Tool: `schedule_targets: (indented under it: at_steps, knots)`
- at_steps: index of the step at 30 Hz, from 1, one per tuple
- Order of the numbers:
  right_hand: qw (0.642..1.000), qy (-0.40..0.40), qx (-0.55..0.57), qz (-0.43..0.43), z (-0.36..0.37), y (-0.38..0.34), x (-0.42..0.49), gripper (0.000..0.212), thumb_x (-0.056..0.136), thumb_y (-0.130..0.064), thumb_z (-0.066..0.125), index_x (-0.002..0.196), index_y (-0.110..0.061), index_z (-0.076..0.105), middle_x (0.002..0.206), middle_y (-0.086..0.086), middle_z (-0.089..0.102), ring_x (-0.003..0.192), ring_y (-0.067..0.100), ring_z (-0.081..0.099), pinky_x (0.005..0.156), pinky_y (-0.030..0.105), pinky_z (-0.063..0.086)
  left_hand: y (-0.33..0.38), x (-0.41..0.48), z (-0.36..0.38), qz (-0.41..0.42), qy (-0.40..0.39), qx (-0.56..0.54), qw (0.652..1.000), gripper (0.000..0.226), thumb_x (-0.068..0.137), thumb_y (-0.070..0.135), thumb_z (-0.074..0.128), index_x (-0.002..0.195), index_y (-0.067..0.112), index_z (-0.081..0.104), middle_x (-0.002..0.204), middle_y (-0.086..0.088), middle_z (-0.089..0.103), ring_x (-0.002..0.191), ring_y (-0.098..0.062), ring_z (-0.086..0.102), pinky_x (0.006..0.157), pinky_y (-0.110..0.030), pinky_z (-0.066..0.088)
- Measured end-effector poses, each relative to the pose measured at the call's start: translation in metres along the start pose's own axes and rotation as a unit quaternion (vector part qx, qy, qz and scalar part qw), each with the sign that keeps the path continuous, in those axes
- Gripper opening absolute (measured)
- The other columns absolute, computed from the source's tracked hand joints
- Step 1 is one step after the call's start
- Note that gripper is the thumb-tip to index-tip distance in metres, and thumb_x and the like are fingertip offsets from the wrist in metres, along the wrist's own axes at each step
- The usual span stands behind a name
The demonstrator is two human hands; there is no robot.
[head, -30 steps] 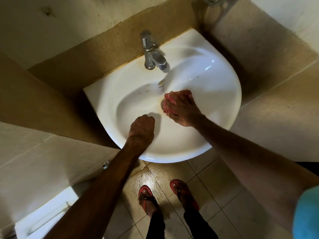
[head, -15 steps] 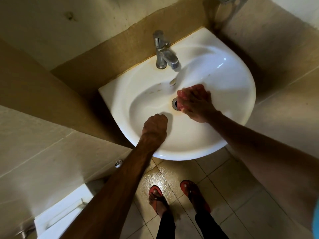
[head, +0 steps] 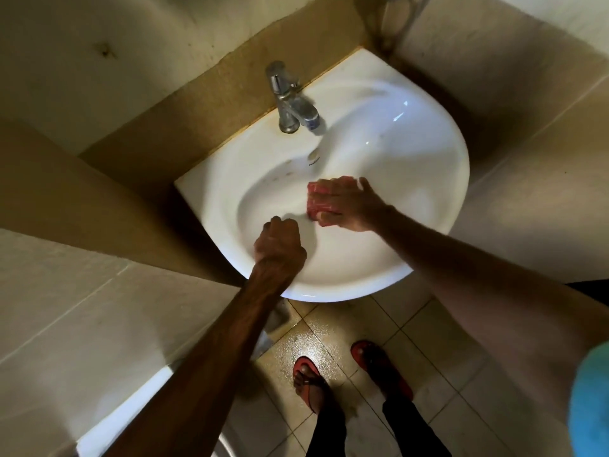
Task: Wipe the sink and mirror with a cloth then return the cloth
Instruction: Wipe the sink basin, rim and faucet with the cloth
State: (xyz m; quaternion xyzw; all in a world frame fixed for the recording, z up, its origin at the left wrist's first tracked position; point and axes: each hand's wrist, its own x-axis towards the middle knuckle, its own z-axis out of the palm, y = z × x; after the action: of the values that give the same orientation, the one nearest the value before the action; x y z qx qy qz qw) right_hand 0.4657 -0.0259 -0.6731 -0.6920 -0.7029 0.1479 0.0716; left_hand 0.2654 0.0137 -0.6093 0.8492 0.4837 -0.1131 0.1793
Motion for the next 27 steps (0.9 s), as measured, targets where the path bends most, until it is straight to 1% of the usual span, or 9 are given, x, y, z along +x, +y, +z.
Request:
schedule_targets:
  at_steps: [2,5,7,11,16,19,23,25,27]
  knots:
    - [0.999,0.019,-0.035,0.026,0.001,0.005,-0.008,0.058,0.101,-0.056,0.05,0.149,-0.024,0.057,0.159,0.002,0.051,0.144,0.032,0.048,0.119,0.05,0.029,0.002,0.0,0.006,0.015,-0.015,0.023,0.999,0.034,0.084,0.006,0.054,0.117,0.005,0.06,0.126,-0.013,0.056,0.122,-0.032,0.052,0.095,-0.038,0.049]
    - [0.999,0.033,-0.034,0.016,0.01,-0.003,-0.021,0.051,0.094,-0.054,0.044,0.114,-0.019,0.076,0.121,0.002,0.074,0.112,0.036,0.068,0.101,0.052,0.046,0.007,-0.007,0.017,0.026,-0.015,0.037,0.999,0.037,0.087,0.01,0.053,0.123,0.007,0.059,0.131,-0.011,0.056,0.126,-0.03,0.05,0.099,-0.036,0.047]
    - [0.999,-0.043,-0.001,0.023,-0.003,-0.013,-0.036,0.054,0.097,-0.056,0.035,0.104,-0.019,0.074,0.103,0.0,0.074,0.095,0.027,0.069,0.092,0.044,0.05,0.014,-0.011,0.017,0.031,-0.023,0.042,0.998,0.035,0.091,0.01,0.053,0.125,0.006,0.058,0.133,-0.012,0.056,0.127,-0.03,0.051,0.1,-0.036,0.047]
    - [0.991,-0.105,0.069,0.045,-0.019,-0.023,-0.077,0.046,0.104,-0.055,0.04,0.12,-0.027,0.072,0.119,-0.005,0.075,0.105,0.021,0.069,0.089,0.046,0.055,0.021,-0.004,0.001,0.039,-0.054,0.061,0.996,0.033,0.092,0.009,0.055,0.124,0.003,0.06,0.127,-0.017,0.062,0.119,-0.034,0.06,0.096,-0.04,0.052]
    - [0.989,-0.053,0.135,-0.032,-0.038,-0.056,-0.125,0.043,0.104,-0.053,0.038,0.137,-0.04,0.063,0.116,-0.018,0.076,0.105,-0.001,0.067,0.093,0.036,0.05,0.018,0.004,-0.009,0.052,-0.094,0.055,0.993,0.034,0.085,0.005,0.062,0.119,0.0,0.06,0.121,-0.018,0.064,0.113,-0.037,0.064,0.091,-0.039,0.053]
    - [0.995,0.009,0.069,-0.078,-0.023,-0.079,-0.144,0.057,0.1,-0.056,0.046,0.154,-0.037,0.048,0.144,-0.012,0.063,0.12,0.015,0.056,0.096,0.04,0.04,0.015,0.002,-0.009,0.064,-0.11,0.055,0.99,0.031,0.084,0.003,0.061,0.115,-0.001,0.059,0.116,-0.019,0.064,0.109,-0.037,0.065,0.081,-0.036,0.051]
    - [0.984,0.142,-0.003,-0.105,0.006,-0.11,-0.134,0.07,0.095,-0.055,0.063,0.155,-0.02,0.048,0.143,-0.001,0.063,0.116,0.025,0.06,0.096,0.044,0.045,0.014,0.001,-0.014,0.077,-0.136,0.064,0.986,0.02,0.086,0.003,0.056,0.105,0.002,0.059,0.111,-0.017,0.063,0.103,-0.035,0.063,0.073,-0.034,0.046]
    - [0.979,0.171,-0.02,-0.106,0.013,-0.128,-0.119,0.07,0.093,-0.049,0.069,0.151,-0.015,0.05,0.141,0.003,0.064,0.118,0.026,0.059,0.098,0.043,0.044,0.011,0.008,-0.02,0.051,-0.146,0.043,0.987,0.004,0.084,0.007,0.054,0.086,0.009,0.057,0.097,-0.011,0.063,0.088,-0.03,0.062,0.07,-0.034,0.05]
    - [0.978,0.178,-0.03,-0.106,0.018,-0.141,-0.107,0.068,0.092,-0.046,0.071,0.149,-0.014,0.049,0.134,0.007,0.068,0.12,0.028,0.061,0.099,0.045,0.047,0.01,0.015,-0.022,0.028,-0.156,0.045,0.986,0.006,0.078,0.013,0.057,0.077,0.013,0.063,0.091,-0.006,0.069,0.078,-0.025,0.064,0.07,-0.035,0.057]
